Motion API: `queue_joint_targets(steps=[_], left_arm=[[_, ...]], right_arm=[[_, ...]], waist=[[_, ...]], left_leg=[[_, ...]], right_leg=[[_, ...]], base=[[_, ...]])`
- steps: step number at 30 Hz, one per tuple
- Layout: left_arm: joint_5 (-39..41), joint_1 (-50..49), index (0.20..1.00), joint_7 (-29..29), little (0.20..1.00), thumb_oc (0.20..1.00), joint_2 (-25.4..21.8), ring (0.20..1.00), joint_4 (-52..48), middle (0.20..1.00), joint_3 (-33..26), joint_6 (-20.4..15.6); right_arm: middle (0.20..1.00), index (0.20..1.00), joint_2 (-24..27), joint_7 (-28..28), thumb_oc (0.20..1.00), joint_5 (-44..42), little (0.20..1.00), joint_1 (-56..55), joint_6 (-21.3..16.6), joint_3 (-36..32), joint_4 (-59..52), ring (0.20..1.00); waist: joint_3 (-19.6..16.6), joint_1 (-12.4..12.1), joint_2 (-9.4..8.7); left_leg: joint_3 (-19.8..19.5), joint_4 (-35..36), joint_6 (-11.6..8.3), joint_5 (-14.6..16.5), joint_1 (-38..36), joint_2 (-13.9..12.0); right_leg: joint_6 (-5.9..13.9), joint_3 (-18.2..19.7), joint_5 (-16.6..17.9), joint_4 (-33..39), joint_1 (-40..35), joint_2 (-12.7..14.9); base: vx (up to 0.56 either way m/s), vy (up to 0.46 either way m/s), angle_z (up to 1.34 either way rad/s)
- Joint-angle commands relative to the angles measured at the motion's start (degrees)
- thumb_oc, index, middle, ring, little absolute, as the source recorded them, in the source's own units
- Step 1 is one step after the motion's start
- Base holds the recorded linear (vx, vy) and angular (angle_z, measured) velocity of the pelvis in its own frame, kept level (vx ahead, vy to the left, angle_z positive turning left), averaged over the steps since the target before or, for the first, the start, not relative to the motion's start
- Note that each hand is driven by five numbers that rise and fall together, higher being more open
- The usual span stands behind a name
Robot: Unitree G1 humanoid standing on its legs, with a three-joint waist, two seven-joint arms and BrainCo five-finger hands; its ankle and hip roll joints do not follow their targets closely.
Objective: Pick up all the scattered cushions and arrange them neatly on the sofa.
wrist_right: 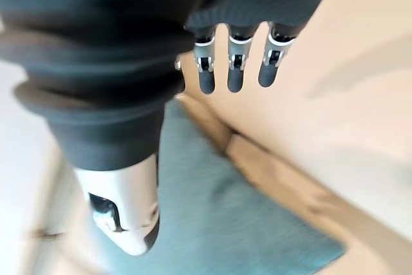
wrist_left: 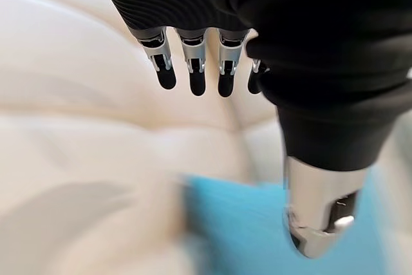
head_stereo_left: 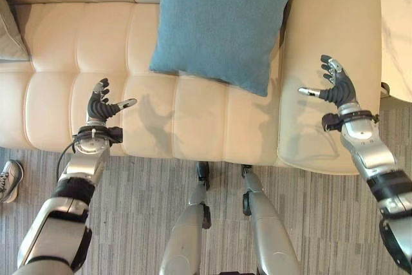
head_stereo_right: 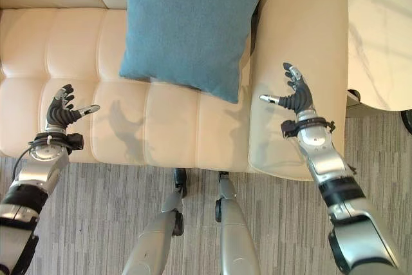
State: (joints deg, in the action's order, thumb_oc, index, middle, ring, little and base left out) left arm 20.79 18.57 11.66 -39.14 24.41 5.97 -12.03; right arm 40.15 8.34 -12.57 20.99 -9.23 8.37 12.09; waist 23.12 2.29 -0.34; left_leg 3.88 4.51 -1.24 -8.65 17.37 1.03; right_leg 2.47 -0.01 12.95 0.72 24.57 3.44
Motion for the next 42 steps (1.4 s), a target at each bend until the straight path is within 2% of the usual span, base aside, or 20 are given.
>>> queue_joint_targets(steps=[1,5,7,10,13,15,17,18,20,23,24,25,26,28,30,31,33,36,37,42], left_arm=[[-4.07,-10.23,1.0,-5.41,1.0,1.0,0.9,1.0,-3.56,1.0,-5.17,-1.93],[-5.98,-21.28,1.0,-9.39,1.0,1.0,3.62,1.0,-6.0,1.0,-8.54,-0.68],[-7.14,-28.27,1.0,-10.98,1.0,1.0,8.12,1.0,-3.59,1.0,-10.18,0.89],[-8.44,-31.17,1.0,-11.65,1.0,1.0,10.29,1.0,-1.81,1.0,-10.29,1.81],[-10.59,-34.32,1.0,-11.61,1.0,1.0,12.66,1.0,1.6,1.0,-10.98,2.65],[-11.11,-35.16,1.0,-11.07,1.0,1.0,12.66,1.0,3.64,1.0,-11.04,2.96],[-12.35,-33.08,1.0,-10.08,1.0,1.0,11.7,1.0,5.49,1.0,-9.2,3.44],[-12.35,-33.03,1.0,-10.08,1.0,1.0,11.69,1.0,5.52,1.0,-9.2,3.43],[-12.64,-33.08,1.0,-9.8,1.0,1.0,11.6,1.0,6.18,1.0,-8.59,3.59],[-12.81,-32.93,1.0,-9.04,1.0,1.0,12.4,1.0,7.5,1.0,-7.89,3.81],[-12.98,-32.51,1.0,-8.68,1.0,1.0,12.54,1.0,8.13,1.0,-7.55,3.82],[-12.98,-32.48,1.0,-8.68,1.0,1.0,12.56,1.0,8.14,1.0,-7.54,3.82],[-13.89,-31.84,1.0,-8.16,1.0,1.0,12.45,1.0,9.46,1.0,-7.6,3.72],[-14.74,-30.59,1.0,-7.6,1.0,1.0,12.48,1.0,9.44,1.0,-6.61,4.2],[-14.71,-30.18,1.0,-7.64,1.0,1.0,12.4,1.0,9.02,1.0,-6.33,4.17],[-14.07,-28.85,1.0,-7.08,1.0,1.0,12.3,1.0,8.75,1.0,-6.15,3.97],[-14.22,-28.39,1.0,-7.09,1.0,1.0,12.63,1.0,9.07,1.0,-5.8,4.04],[-14.98,-28.45,1.0,-7.51,1.0,1.0,12.49,1.0,9.28,1.0,-5.52,4.12],[-15.05,-28.77,1.0,-7.8,1.0,1.0,12.79,1.0,10.26,1.0,-5.77,4.22],[-15.47,-28.81,1.0,-7.33,1.0,1.0,14.02,1.0,12.06,1.0,-5.52,4.69]], right_arm=[[1.0,1.0,0.34,-4.09,1.0,5.47,1.0,-11.78,-3.07,-4.89,-5.97,1.0],[1.0,1.0,-1.91,-7.63,1.0,9.45,1.0,-23.59,-2.36,-8.38,-6.04,1.0],[1.0,1.0,-6.92,-9.27,1.0,11.27,1.0,-30.98,-0.58,-10.27,1.33,1.0],[1.0,1.0,-9.63,-9.62,1.0,12.66,1.0,-33.53,0.6,-10.58,5.72,1.0],[1.0,1.0,-13.28,-9.6,1.0,12.57,1.0,-34.76,1.78,-10.22,12.35,1.0],[1.0,1.0,-15.07,-9.43,1.0,11.37,1.0,-34.61,2.06,-9.65,15.37,1.0],[1.0,1.0,-16.25,-8.16,1.0,10.02,1.0,-33.81,2.0,-8.89,19.05,1.0],[1.0,1.0,-16.27,-8.16,1.0,10.02,1.0,-33.76,1.98,-8.9,19.09,1.0],[1.0,1.0,-17.38,-7.86,1.0,9.15,1.0,-34.65,2.01,-8.59,19.96,1.0],[1.0,1.0,-18.27,-7.19,1.0,8.96,1.0,-34.52,2.06,-8.56,21.56,1.0],[1.0,1.0,-18.54,-6.92,1.0,8.81,1.0,-34.09,2.13,-8.43,22.55,1.0],[1.0,1.0,-18.53,-6.92,1.0,8.81,1.0,-34.06,2.12,-8.45,22.57,1.0],[1.0,1.0,-18.1,-6.32,1.0,8.21,1.0,-33.57,2.13,-8.86,22.67,1.0],[1.0,1.0,-17.26,-5.82,1.0,7.95,1.0,-31.94,2.66,-7.95,23.26,1.0],[1.0,1.0,-16.59,-5.48,1.0,7.87,1.0,-31.29,2.56,-7.79,23.23,1.0],[1.0,1.0,-14.55,-4.75,1.0,7.33,1.0,-29.15,2.7,-7.31,23.39,1.0],[1.0,1.0,-14.01,-4.54,1.0,7.28,1.0,-28.5,2.69,-7.42,22.87,1.0],[1.0,1.0,-13.67,-4.57,1.0,7.52,1.0,-28.74,2.53,-7.67,22.28,1.0],[1.0,1.0,-13.34,-4.86,1.0,8.04,1.0,-28.79,2.32,-7.78,21.88,1.0],[1.0,1.0,-13.87,-4.49,1.0,8.94,1.0,-28.74,2.78,-7.81,24.27,1.0]], waist=[[-7.53,0.76,-0.77],[-11.13,1.78,-1.17],[-13.71,2.84,-1.53],[-15.03,3.3,-1.94],[-15.66,3.61,-2.91],[-14.8,4.09,-3.63],[-13.05,3.17,-2.09],[-13.12,3.13,-2.15],[-13.65,1.87,-0.54],[-14.55,0.88,-0.92],[-15.1,0.46,-1.83],[-15.15,0.41,-1.65],[-15.55,-0.24,-2.33],[-15.53,-1.29,-1.9],[-15.08,-1.31,-1.68],[-12.69,-1.82,-1.72],[-12.04,-1.26,-2.49],[-12.55,-0.45,-3.41],[-13.02,-0.08,-3.99],[-15.28,0.82,-2.78]], left_leg=[[0.46,-6.89,-0.13,12.31,-4.92,2.17],[0.35,-5.23,0.28,12.23,-9.33,2.28],[0.7,-3.51,0.5,12.5,-14.16,2.11],[0.92,-2.74,0.74,12.5,-16.01,2.26],[3.09,-0.85,1.29,12.72,-19.1,2.43],[4.47,-0.21,1.47,11.68,-18.93,2.36],[5.78,-0.11,1.59,8.43,-16.81,-0.35],[5.83,-0.1,1.58,8.34,-16.67,-0.3],[6.63,0.49,1.61,7.01,-14.8,-2.58],[6.73,0.49,1.16,5.14,-13.37,-2.87],[6.8,0.49,0.65,4.74,-12.65,-2.43],[6.79,0.49,0.6,4.67,-12.53,-2.64],[7.28,0.49,-0.38,3.44,-9.91,-2.86],[7.73,0.47,-1.84,0.05,-5.23,-4.36],[7.44,0.17,-2.54,-0.99,-3.73,-4.91],[3.33,-2.45,-3.91,-0.86,-1.41,-4.02],[-0.91,-7.66,-3.3,3.02,-0.9,-2.35],[-1.17,-11.92,-2.7,7.62,-2.78,-1.99],[-2.02,-13.26,-2.54,11.99,-6.82,-1.42],[-1.18,-6.35,-2.23,9.96,-11.29,-2.49]], right_leg=[[5.34,-2.04,-6.24,-1.33,-4.93,2.04],[5.92,-2.48,-6.52,-0.79,-8.65,1.9],[6.43,-2.21,-6.22,-0.99,-12.04,1.37],[6.63,-2.14,-5.63,-0.94,-13.08,1.33],[8.02,-0.84,-3.36,-0.45,-13.62,0.79],[10.11,0.27,0.47,-1.94,-11.76,0.77],[8.72,-1.99,-6.41,-12.45,-11.81,0.15],[8.7,-1.93,-6.43,-12.6,-11.58,0.19],[5.82,-3.17,-11.64,-25.88,-14.33,1.88],[5.66,-2.89,-11.5,-30.67,-18.04,2.17],[5.76,-2.97,-14.38,-24.72,-21.61,1.51],[5.69,-3.0,-14.08,-24.39,-21.62,1.29],[5.6,-3.26,-16.81,-16.76,-25.07,0.28],[3.19,-1.75,-21.96,-8.63,-25.66,-2.36],[2.52,-1.86,-21.99,-7.05,-25.39,-2.95],[1.88,-1.67,-20.96,-7.35,-23.12,-2.94],[2.15,-2.39,-18.83,-6.66,-21.29,-1.64],[2.35,-2.47,-16.59,-5.17,-19.98,-0.14],[2.39,-1.96,-15.51,-3.96,-19.78,0.52],[2.79,-2.64,-15.07,-2.79,-20.19,-0.52]], base=[[0.05,0.043,-0.01],[0.03,0.051,0.0],[-0.01,0.07,0.0],[-0.06,0.066,-0.12],[-0.13,0.045,-0.25],[-0.3,0.021,-0.56],[-0.47,0.055,-0.72],[-0.35,0.04,-0.45],[-0.34,0.011,-0.35],[-0.27,-0.102,-0.21],[-0.13,-0.12,-0.31],[-0.2,-0.202,-0.22],[-0.3,-0.176,-0.26],[-0.35,-0.19,-0.14],[-0.32,-0.104,0.02],[-0.56,-0.092,0.15],[-0.47,-0.035,0.08],[-0.18,0.012,0.04],[-0.16,0.053,0.13],[-0.01,0.054,0.04]])
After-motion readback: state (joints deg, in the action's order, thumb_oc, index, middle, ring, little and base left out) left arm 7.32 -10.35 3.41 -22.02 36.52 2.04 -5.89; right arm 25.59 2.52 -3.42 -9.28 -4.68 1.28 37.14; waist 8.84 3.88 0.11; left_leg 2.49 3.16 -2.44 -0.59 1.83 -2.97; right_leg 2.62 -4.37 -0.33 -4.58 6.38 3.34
